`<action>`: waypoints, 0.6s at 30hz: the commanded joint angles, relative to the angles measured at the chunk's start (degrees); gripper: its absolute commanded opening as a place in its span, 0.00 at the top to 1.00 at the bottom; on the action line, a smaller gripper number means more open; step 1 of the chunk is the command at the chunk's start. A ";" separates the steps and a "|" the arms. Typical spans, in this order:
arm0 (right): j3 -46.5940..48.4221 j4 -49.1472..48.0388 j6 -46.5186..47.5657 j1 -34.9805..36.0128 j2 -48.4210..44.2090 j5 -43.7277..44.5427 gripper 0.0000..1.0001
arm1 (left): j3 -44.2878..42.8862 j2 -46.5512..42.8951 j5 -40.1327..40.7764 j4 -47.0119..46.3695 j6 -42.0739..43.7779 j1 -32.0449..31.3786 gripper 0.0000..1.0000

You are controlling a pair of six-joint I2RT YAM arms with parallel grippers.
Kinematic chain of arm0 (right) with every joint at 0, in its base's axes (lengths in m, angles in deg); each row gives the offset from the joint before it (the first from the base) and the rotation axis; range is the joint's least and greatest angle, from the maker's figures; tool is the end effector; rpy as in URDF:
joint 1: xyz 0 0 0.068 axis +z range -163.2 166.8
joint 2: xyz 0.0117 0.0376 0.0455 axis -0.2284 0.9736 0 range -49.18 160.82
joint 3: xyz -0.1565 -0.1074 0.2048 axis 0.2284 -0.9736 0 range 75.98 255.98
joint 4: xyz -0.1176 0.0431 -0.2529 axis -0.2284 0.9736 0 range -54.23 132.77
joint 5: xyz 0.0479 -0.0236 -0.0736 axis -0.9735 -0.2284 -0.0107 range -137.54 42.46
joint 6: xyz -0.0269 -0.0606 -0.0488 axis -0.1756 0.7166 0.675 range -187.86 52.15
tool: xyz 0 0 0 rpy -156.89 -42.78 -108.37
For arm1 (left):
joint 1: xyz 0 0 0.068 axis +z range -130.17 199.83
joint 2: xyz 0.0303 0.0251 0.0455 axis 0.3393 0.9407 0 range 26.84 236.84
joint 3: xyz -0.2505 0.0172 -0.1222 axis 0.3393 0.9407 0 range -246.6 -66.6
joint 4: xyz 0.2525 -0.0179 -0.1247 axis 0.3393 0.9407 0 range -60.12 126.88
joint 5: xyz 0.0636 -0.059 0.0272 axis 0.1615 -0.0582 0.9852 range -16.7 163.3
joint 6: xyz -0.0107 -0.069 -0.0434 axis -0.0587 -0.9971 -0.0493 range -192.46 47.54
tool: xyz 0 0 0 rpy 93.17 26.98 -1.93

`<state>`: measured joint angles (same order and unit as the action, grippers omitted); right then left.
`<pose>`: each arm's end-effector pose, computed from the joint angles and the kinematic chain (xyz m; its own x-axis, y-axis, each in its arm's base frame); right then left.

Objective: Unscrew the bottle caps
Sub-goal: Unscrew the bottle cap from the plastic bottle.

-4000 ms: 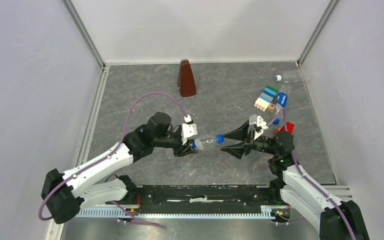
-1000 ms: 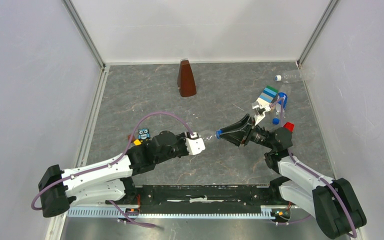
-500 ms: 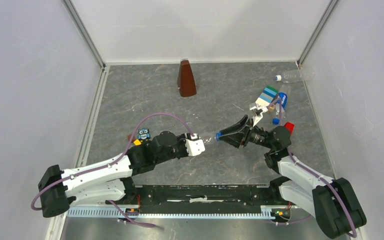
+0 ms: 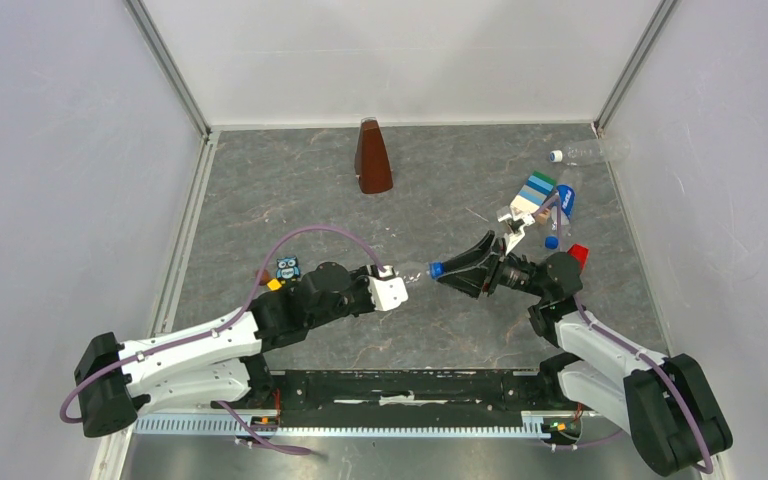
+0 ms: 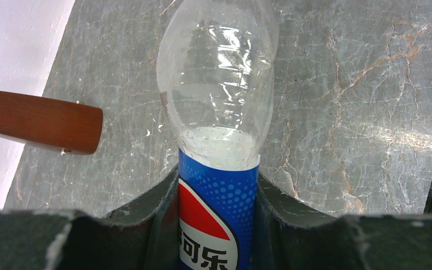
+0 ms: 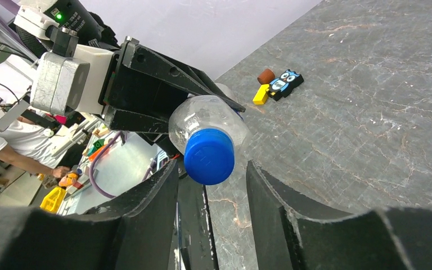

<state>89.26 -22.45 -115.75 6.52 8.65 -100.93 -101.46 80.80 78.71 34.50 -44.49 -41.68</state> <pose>0.1894 0.1290 0.2256 -0.5448 0.2748 -0.7922 -0.7923 0.1407 0.5937 0.1327 -0.2303 0.2432 0.2216 0.5706 -0.7908 0.8265 0.3205 0.4628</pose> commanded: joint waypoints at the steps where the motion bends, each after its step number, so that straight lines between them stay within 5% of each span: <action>1: 1.27 -3.57 -0.24 -0.30 -0.03 0.53 0.46 | -1.18 -0.22 -1.34 -1.13 0.56 -0.12 0.98; 9: 0.62 -6.52 -2.26 -0.39 0.29 0.56 0.50 | -1.04 0.09 -2.15 -1.35 -0.01 -0.15 0.98; 18: 0.49 -6.82 -1.93 -0.39 0.98 -0.95 0.67 | -1.00 1.02 -2.51 -2.65 -0.69 -0.14 0.98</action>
<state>89.23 -25.88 -117.63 6.19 9.41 -100.93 -101.46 81.45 77.21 34.11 -44.51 -41.68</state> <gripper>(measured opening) 0.367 0.436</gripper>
